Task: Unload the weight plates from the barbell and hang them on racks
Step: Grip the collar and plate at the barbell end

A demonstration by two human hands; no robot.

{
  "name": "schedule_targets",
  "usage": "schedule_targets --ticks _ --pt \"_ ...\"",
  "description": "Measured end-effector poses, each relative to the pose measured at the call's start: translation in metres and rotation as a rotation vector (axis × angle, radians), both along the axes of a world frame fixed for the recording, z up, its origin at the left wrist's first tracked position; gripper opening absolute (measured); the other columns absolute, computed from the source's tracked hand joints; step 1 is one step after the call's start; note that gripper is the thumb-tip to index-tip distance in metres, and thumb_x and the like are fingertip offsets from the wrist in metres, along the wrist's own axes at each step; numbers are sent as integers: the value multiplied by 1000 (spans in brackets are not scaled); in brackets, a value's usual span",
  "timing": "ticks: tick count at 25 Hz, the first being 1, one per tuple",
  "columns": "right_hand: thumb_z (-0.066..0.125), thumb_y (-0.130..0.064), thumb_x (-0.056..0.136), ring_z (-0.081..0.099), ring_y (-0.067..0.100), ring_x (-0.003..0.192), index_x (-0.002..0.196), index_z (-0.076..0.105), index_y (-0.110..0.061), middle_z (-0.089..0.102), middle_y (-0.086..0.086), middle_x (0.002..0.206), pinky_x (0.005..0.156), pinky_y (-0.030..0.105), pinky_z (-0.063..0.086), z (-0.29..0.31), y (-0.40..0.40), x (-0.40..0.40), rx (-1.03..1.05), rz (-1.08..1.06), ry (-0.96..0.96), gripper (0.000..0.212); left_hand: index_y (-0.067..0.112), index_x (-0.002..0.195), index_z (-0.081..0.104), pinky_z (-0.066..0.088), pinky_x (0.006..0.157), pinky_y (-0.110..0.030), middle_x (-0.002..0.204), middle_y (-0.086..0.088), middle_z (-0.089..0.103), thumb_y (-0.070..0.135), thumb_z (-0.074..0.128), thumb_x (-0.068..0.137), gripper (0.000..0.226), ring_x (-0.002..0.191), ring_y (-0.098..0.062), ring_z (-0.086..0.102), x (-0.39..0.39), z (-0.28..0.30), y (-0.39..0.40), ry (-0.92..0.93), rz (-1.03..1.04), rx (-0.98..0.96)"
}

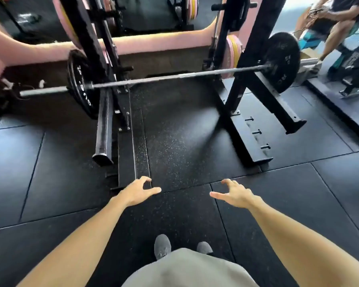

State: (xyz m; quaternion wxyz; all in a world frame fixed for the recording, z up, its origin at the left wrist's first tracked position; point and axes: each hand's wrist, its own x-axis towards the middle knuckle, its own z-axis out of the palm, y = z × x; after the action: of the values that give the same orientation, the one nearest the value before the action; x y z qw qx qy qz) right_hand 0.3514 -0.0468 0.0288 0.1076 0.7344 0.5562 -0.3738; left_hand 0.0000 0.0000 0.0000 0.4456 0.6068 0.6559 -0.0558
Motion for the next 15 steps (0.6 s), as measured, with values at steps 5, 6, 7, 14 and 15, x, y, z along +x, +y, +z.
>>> schedule_targets --ticks 5,6,7,14,15 --pt "47 -87 70 34 26 139 149 26 -30 28 -2 154 112 49 28 -10 5 -3 -87 184 29 99 40 141 38 34 111 -52 152 2 38 93 50 57 99 138 -21 42 -12 -1 -73 33 250 -47" --pt "48 -87 69 33 27 139 148 27 -30 29 -1 153 112 49 28 -10 8 -8 -103 196 55 100 41 140 38 33 111 -53 152 3 38 91 49 60 95 137 -21 42 -13 0 -88 39 307 -49" --pt "48 -87 68 34 27 139 148 28 -30 29 0 153 112 50 28 -12 13 -14 -102 217 84 100 42 139 39 33 111 -53 152 3 38 91 49 61 92 137 -21 43 -15 2 -101 47 356 -37" --pt "50 -85 69 37 26 136 147 30 -31 27 0 154 111 51 30 -7 32 -120 -88 684 137 97 41 145 30 32 111 -57 155 -1 35 88 51 65 95 137 -28 42 -53 20 -222 116 787 -2" --pt "51 -85 70 37 25 137 148 30 -31 26 -1 154 112 50 30 -6 31 -138 -88 738 138 97 41 144 31 33 111 -57 155 -1 35 89 51 63 97 138 -28 42 -62 21 -238 117 849 4"
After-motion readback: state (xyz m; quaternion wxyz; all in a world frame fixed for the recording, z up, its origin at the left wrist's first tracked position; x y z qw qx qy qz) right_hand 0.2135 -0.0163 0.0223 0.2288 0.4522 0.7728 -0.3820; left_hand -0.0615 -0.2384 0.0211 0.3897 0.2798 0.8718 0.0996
